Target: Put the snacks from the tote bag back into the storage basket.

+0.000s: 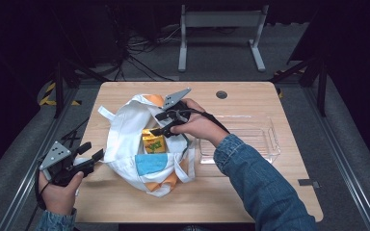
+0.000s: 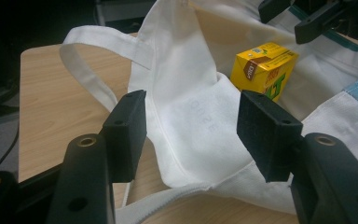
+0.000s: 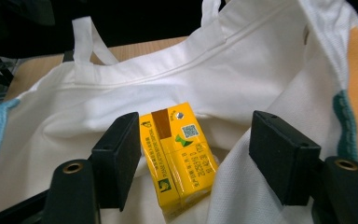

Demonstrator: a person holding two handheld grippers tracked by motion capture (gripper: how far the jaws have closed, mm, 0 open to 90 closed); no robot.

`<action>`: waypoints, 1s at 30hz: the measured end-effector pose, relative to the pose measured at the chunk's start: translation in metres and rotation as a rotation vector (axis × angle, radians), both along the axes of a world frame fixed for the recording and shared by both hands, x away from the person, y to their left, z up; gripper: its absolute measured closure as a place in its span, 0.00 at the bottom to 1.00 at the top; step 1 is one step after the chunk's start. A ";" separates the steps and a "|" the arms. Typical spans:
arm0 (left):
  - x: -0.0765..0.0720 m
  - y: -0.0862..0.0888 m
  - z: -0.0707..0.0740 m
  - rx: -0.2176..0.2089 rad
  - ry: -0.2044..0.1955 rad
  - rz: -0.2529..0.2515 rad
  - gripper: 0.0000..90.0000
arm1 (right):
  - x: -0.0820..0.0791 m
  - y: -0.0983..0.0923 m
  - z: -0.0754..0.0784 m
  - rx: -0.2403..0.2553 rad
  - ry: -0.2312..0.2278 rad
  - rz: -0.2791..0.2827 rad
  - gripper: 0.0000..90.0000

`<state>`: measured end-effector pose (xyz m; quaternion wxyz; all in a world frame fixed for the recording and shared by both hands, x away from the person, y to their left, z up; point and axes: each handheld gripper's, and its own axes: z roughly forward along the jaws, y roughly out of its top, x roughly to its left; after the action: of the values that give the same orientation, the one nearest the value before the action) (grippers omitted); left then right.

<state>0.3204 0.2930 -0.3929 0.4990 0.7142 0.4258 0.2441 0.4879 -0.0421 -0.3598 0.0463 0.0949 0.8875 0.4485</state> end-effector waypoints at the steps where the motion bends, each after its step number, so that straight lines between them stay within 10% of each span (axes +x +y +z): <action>1: 0.000 0.000 0.000 0.000 -0.001 -0.002 0.48 | -0.001 0.001 -0.002 -0.004 0.002 0.002 0.36; 30: 0.003 -0.003 -0.002 0.003 0.009 -0.009 0.47 | -0.007 0.010 -0.039 -0.113 -0.063 0.019 0.34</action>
<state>0.3231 0.2901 -0.3952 0.4971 0.7179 0.4247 0.2391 0.4806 -0.0319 -0.3989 0.0752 0.0698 0.9104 0.4009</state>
